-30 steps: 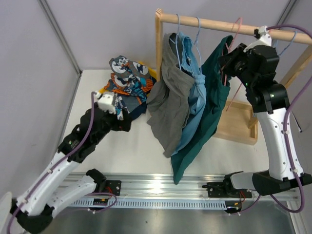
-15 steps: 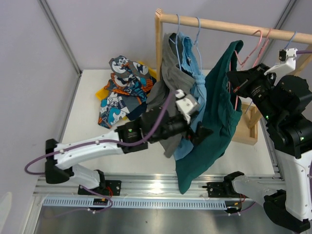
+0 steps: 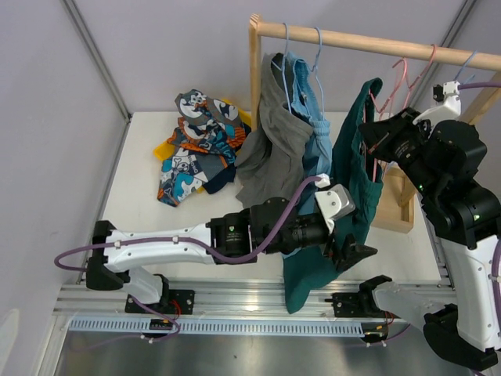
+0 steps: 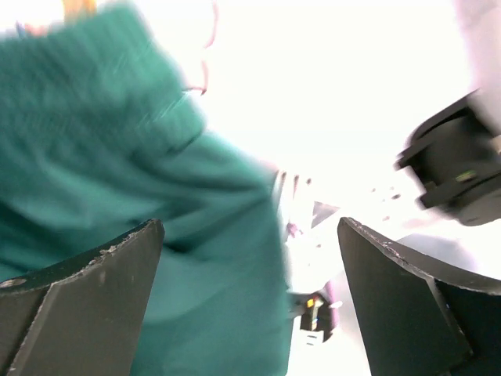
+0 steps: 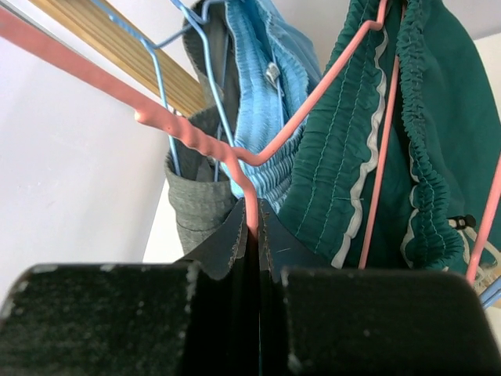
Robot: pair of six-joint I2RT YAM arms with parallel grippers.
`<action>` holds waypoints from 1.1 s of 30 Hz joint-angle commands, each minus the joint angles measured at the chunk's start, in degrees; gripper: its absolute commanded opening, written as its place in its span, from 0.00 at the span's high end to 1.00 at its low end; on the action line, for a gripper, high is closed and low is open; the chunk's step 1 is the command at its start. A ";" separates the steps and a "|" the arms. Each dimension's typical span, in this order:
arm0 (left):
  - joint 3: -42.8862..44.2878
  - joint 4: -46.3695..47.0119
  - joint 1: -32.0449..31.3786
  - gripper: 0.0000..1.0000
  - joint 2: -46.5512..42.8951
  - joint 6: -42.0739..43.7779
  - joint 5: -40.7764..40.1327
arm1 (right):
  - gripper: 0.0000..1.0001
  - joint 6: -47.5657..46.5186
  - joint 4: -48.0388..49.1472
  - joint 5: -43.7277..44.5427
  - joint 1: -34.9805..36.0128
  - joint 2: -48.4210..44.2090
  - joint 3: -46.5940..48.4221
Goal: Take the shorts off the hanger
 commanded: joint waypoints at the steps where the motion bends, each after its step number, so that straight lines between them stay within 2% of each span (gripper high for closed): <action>1: 4.34 0.34 -1.51 0.01 -2.63 0.04 -2.39 | 1.00 -0.62 5.23 0.94 0.30 -1.43 -1.34; 6: 2.85 -0.45 -1.51 0.01 -2.72 -0.76 -2.21 | 1.00 -0.09 5.94 1.38 0.39 -1.87 -2.58; 18: 0.73 3.68 -1.51 0.02 5.27 -1.20 -5.46 | 1.00 0.97 4.71 1.12 0.30 -0.73 1.99; 20: 0.65 3.86 -1.51 0.13 6.41 -1.02 -7.66 | 1.00 1.41 4.62 0.60 0.39 -0.99 2.25; 23: 0.38 4.29 -1.51 0.53 6.77 -1.02 -11.69 | 1.00 1.58 4.27 0.33 0.30 -1.34 2.61; 24: 0.38 4.56 -1.51 0.73 6.60 -1.02 -12.66 | 1.00 1.67 4.09 0.33 0.39 -1.61 2.61; 27: 0.47 4.47 -1.51 1.00 5.64 -1.20 -15.92 | 1.00 1.67 4.00 0.77 0.39 -2.13 2.26; 31: -0.14 2.37 -2.38 1.00 2.83 -1.73 -15.92 | 1.00 1.06 4.27 2.17 0.39 -2.31 1.29; 33: -1.11 1.84 -4.84 1.00 1.16 -1.11 -17.67 | 1.00 0.36 4.44 2.79 0.39 -1.88 1.29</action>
